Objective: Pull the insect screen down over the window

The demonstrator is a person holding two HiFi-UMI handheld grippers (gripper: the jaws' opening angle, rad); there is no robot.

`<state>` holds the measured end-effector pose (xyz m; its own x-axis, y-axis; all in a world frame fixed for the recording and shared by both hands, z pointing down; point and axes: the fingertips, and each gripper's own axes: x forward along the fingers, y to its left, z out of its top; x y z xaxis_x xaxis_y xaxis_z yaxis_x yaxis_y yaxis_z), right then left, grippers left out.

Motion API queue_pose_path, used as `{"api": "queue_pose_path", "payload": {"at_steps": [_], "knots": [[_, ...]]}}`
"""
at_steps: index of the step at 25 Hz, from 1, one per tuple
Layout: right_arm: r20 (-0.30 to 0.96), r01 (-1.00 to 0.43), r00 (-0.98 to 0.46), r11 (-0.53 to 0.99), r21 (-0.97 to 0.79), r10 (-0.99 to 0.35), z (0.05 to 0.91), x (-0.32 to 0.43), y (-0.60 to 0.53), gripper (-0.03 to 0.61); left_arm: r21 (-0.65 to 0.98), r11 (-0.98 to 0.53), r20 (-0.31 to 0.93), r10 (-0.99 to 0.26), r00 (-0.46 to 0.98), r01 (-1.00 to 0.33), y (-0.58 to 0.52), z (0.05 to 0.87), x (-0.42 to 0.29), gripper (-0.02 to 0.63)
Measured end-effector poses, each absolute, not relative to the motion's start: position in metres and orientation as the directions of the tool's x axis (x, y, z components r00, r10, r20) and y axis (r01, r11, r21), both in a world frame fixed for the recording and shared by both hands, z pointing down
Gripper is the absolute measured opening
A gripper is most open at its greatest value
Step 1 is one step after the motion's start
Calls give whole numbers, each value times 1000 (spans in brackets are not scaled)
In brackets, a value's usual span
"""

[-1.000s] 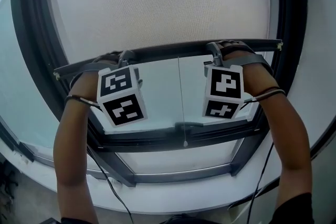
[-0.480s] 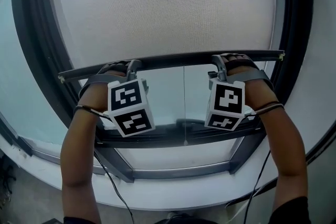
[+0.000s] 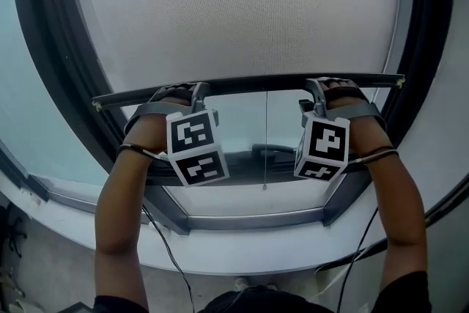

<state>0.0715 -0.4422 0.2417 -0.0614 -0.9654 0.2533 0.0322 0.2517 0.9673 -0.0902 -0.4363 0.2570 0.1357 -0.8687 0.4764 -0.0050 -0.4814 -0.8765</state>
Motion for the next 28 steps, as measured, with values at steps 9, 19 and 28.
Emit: {"api": "queue_pose_path", "payload": {"at_steps": [9,19,28], "knots": [[256,6,-45,256,967,-966,268,70,-441,137,-865,-502,494,-857,148,-22,-433,283,-91,232],[259,32,-14,259,965,-966,330,72,-441,137,-848,-530,524,-842,127,-18,-432,344,-90,232],[347,41,-33,346,937,-937,395,73,-439,137,-799,-601,598,-794,107,1,-430,408,-90,232]]}}
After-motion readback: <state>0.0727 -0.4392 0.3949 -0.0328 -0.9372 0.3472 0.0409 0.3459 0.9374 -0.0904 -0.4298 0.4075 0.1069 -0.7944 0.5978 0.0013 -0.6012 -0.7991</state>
